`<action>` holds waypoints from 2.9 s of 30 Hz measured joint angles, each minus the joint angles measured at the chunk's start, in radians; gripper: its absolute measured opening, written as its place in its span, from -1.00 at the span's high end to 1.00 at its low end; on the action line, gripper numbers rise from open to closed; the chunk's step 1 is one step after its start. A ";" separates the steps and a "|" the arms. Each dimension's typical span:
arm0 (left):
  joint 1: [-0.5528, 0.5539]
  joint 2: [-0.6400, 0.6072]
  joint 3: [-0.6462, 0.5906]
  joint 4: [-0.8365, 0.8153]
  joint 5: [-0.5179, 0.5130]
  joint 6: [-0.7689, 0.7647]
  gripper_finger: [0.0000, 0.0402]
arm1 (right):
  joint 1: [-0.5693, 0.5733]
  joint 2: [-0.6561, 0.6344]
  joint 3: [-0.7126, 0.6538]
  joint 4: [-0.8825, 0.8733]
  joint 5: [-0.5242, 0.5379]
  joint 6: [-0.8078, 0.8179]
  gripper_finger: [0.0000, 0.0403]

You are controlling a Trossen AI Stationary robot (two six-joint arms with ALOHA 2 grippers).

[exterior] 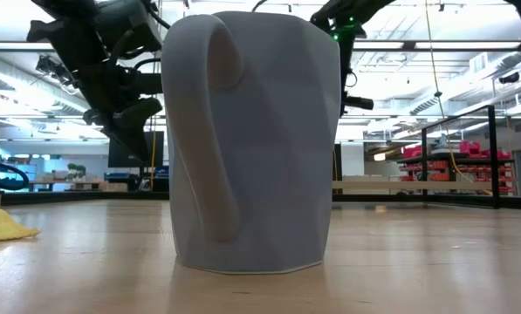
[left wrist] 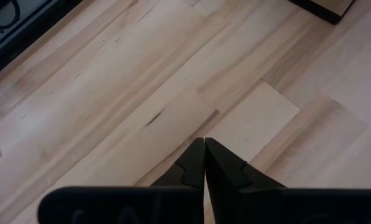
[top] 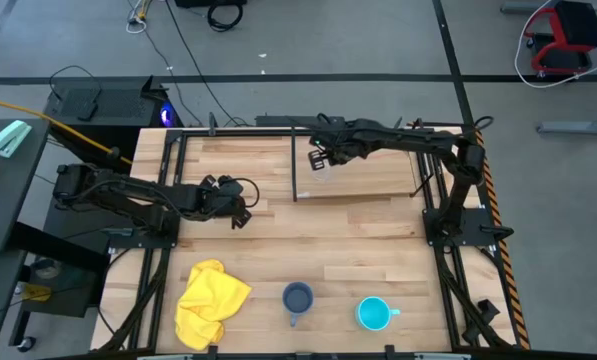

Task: Stack small to large cups/mugs on shelf
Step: Put the transparent mug on the shelf, then put the light blue mug on the shelf

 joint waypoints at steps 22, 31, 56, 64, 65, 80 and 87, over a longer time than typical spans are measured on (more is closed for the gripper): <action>0.000 0.000 0.000 0.010 0.000 0.007 0.88 | 0.000 0.019 0.000 0.050 -0.033 -0.045 0.79; 0.000 0.000 0.000 0.010 0.000 0.006 0.93 | 0.000 0.019 0.000 0.050 -0.033 -0.047 0.63; -0.002 0.000 0.000 0.005 0.000 0.003 0.89 | 0.396 -0.420 0.000 -0.248 -0.188 -0.018 0.62; -0.003 -0.001 0.000 0.003 0.000 -0.004 0.91 | 0.881 -0.441 -0.084 -0.249 -0.043 0.198 0.62; -0.003 -0.001 0.000 0.003 0.000 -0.004 0.92 | 0.916 -0.429 -0.102 -0.240 -0.042 0.218 0.62; -0.007 -0.001 0.000 0.001 0.000 0.009 0.86 | 1.094 -0.197 -0.201 -0.055 -0.118 0.356 0.62; -0.006 -0.001 0.000 0.002 0.000 0.047 0.89 | 1.142 -0.123 -0.201 -0.055 -0.189 0.359 0.62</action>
